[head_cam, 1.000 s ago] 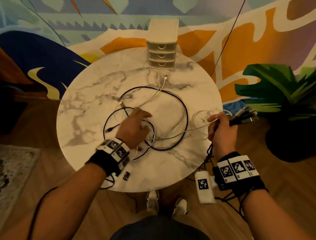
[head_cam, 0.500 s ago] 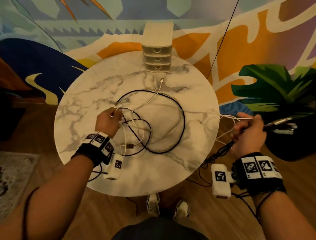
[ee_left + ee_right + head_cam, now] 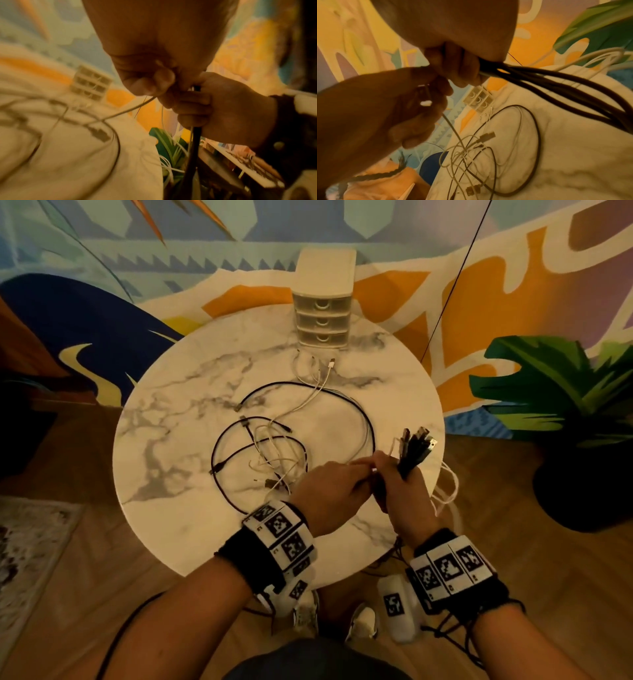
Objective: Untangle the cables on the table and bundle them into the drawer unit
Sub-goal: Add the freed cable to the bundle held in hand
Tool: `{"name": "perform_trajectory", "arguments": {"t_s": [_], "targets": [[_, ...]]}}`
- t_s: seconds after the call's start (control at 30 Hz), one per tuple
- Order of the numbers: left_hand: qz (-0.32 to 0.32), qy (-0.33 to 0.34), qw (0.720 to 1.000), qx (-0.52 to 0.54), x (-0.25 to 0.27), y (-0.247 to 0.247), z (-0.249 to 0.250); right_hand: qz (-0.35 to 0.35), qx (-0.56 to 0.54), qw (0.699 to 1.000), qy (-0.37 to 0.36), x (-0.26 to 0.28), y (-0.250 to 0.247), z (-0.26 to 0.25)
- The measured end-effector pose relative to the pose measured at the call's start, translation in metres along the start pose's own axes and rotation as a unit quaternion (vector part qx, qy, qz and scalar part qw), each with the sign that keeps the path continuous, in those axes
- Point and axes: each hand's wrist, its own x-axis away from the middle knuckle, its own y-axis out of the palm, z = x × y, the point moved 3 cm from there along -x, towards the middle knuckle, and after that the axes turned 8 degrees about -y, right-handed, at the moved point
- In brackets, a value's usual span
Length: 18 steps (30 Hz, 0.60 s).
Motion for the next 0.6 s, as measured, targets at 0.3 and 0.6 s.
{"name": "perform_trajectory", "arguments": {"t_s": [0.3, 0.6], "targets": [[-0.011, -0.264, 0.964, 0.030, -0.003, 0.028, -0.157, 0.110, 0.001, 0.993, -0.042, -0.011, -0.041, 0.002], [0.043, -0.329, 0.943, 0.022, -0.009, -0.014, -0.193, 0.184, -0.049, 0.981, -0.047, -0.023, -0.063, -0.001]]}}
